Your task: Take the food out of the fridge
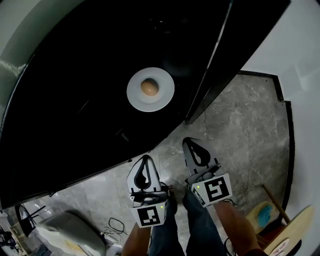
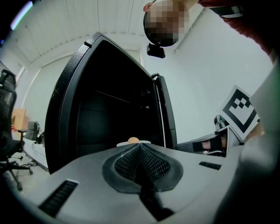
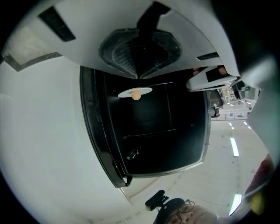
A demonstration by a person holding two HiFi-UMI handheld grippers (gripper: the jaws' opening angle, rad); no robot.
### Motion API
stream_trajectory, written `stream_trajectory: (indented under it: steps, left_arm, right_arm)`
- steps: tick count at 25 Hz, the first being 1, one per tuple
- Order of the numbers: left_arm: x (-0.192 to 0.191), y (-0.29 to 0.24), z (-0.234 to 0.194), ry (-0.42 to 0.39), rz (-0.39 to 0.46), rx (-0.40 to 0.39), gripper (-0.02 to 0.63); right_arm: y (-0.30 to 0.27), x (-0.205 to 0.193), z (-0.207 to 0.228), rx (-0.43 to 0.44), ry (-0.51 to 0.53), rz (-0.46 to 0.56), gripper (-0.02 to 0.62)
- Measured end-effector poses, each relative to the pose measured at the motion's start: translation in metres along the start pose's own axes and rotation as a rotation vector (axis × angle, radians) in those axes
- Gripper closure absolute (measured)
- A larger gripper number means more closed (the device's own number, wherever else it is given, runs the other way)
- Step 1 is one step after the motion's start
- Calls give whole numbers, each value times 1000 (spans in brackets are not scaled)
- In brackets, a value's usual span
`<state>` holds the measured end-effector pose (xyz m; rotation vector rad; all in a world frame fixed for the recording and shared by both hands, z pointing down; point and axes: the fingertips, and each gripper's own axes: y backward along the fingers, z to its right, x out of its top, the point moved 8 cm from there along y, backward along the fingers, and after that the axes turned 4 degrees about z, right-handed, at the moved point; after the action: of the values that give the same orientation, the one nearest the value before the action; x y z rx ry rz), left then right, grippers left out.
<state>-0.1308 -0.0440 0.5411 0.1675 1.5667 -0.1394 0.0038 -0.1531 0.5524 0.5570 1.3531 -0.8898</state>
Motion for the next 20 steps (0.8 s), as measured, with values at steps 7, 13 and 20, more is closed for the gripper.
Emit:
stream_trajectory:
  steps: [7, 13, 20]
  left_arm:
    - [3, 1, -4, 1, 7, 10, 592]
    - [5, 1, -7, 1, 10, 14, 592]
    - [5, 2, -8, 2, 9, 16, 594]
  right_arm:
    - [-16, 7, -1, -10, -45, 14, 572]
    - [-25, 11, 0, -11, -55, 22, 572]
    - [-32, 9, 2, -2, -112, 20, 572]
